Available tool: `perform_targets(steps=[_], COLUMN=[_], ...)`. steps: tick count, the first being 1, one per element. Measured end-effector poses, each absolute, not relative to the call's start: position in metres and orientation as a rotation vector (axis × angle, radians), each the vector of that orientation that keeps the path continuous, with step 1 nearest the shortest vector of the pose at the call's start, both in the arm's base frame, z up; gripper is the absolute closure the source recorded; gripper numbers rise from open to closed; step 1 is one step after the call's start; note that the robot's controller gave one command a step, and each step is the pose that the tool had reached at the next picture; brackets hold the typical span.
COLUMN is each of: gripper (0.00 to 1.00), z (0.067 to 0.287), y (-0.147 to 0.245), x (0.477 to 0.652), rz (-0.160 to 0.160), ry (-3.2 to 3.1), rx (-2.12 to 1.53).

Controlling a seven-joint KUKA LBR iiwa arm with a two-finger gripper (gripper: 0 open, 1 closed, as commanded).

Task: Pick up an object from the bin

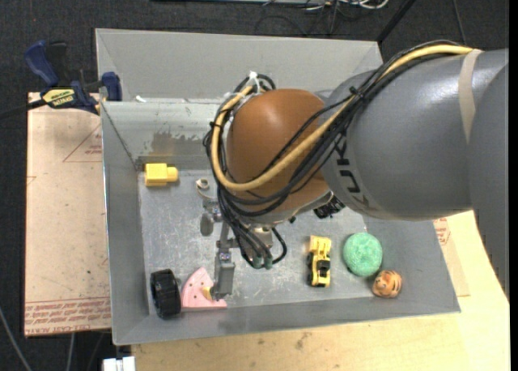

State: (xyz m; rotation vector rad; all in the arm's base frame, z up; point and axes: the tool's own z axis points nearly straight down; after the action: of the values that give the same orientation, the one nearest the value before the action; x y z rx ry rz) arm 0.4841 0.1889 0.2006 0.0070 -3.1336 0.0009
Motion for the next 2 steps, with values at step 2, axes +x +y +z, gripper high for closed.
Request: perform_targets(steps=[2], gripper=[0.00], z=[0.156], y=[0.184], x=[0.490], rz=[-0.004], ry=[-3.147], rx=[0.091])
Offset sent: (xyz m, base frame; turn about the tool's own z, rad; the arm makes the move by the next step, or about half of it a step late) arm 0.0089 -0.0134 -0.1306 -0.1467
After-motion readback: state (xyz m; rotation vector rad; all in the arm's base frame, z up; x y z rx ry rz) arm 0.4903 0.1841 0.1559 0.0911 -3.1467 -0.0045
